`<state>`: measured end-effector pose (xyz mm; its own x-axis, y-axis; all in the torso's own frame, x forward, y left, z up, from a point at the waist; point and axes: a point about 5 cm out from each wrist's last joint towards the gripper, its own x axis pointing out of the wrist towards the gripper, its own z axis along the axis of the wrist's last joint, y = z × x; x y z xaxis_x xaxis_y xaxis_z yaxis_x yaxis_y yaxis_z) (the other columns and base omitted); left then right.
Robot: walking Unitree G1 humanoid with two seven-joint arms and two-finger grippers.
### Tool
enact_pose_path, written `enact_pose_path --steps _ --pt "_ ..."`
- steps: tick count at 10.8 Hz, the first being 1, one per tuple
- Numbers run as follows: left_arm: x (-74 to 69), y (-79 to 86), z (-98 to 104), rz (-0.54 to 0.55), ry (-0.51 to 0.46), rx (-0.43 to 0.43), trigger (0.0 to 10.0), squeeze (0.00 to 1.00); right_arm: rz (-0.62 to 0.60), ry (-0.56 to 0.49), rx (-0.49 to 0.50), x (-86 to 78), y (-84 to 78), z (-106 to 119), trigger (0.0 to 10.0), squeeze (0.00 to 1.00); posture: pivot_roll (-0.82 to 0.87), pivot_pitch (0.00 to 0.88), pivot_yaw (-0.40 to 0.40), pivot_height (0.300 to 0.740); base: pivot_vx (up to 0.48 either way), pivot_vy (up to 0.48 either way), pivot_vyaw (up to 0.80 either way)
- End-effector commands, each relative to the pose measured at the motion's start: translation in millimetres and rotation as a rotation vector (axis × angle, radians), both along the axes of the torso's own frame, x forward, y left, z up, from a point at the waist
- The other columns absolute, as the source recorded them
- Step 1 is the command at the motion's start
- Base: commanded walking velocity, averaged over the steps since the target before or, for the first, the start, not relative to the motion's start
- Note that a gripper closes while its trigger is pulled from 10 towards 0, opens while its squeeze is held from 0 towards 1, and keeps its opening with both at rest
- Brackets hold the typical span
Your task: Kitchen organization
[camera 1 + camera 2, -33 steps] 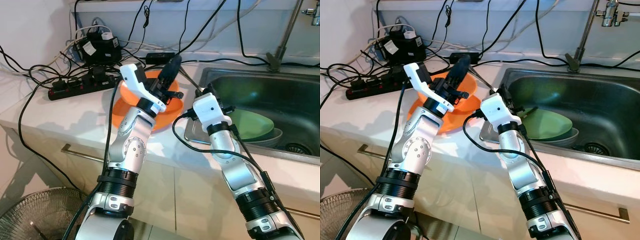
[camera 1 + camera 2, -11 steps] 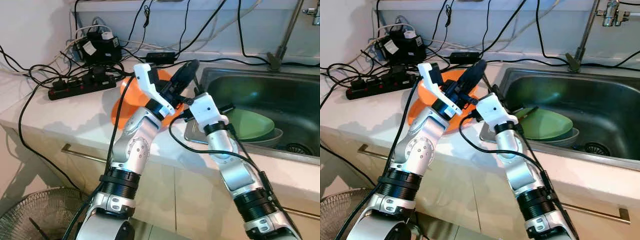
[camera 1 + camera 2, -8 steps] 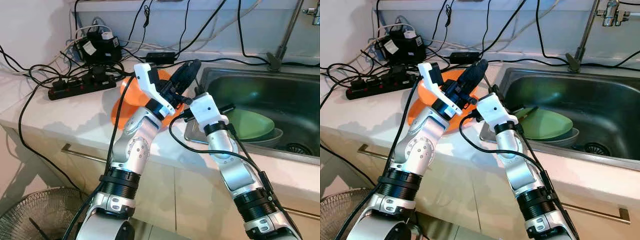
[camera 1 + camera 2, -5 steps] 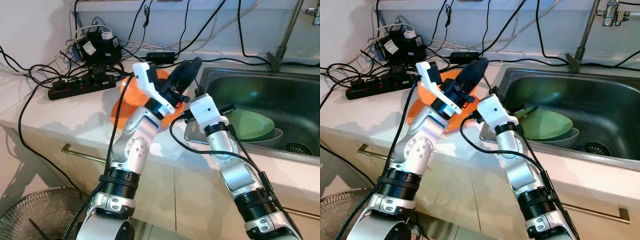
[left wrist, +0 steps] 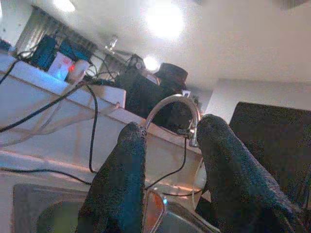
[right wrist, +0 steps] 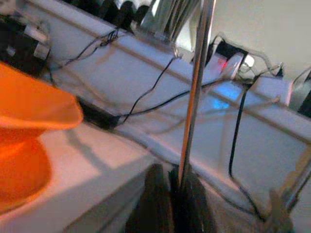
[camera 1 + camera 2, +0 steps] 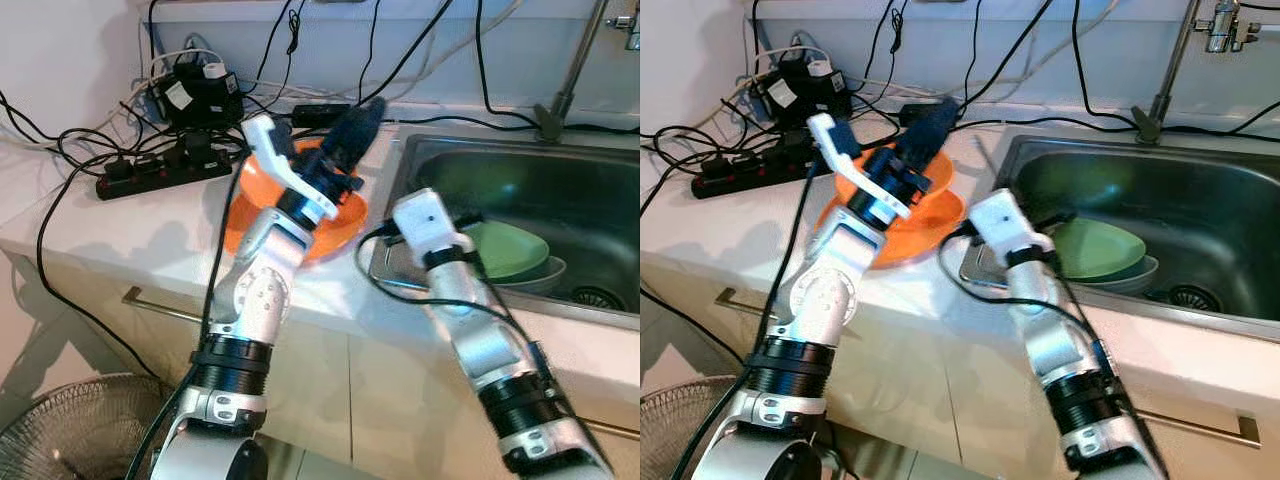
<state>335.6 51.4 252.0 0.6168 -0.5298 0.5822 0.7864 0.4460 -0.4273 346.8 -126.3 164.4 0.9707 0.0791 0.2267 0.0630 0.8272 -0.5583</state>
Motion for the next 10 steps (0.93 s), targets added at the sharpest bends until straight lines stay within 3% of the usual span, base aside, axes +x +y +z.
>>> enact_pose_path --steps 1,3,4,6,7,10 --pt "-2.2 1.3 -6.5 0.012 0.035 -0.027 10.0 0.0 -0.036 -0.025 0.003 6.2 -6.0 10.3 10.0 0.0 0.05 0.0 0.113 0.74 0.0 0.0 0.0" --pt "-4.3 5.0 -20.6 0.051 0.043 0.071 10.0 0.0 -0.149 -0.04 0.038 14.3 -36.0 20.2 10.0 0.0 0.05 0.0 0.111 0.74 0.0 0.0 0.0" --pt "-6.1 2.5 -35.5 0.084 0.036 0.222 10.0 0.0 -0.23 -0.039 0.091 17.2 -58.9 24.9 10.0 0.0 0.05 0.0 0.11 0.74 0.0 0.0 0.0" --pt "-9.2 -6.1 -55.6 0.086 -0.004 0.446 10.0 0.0 -0.311 0.004 0.228 21.1 -80.5 22.2 10.0 0.0 0.05 0.0 0.11 0.74 0.0 0.0 0.0" --pt "-13.3 -12.1 -67.2 0.057 -0.011 0.521 10.0 0.0 -0.339 0.037 0.299 22.4 -87.3 17.0 10.0 0.0 0.05 0.0 0.11 0.74 0.0 0.0 0.0" --pt "-16.2 -14.0 -92.7 0.034 0.026 0.643 10.0 0.0 -0.366 0.128 0.46 24.8 -91.2 -0.8 10.0 0.0 0.05 0.0 0.119 0.74 0.0 0.0 0.0"
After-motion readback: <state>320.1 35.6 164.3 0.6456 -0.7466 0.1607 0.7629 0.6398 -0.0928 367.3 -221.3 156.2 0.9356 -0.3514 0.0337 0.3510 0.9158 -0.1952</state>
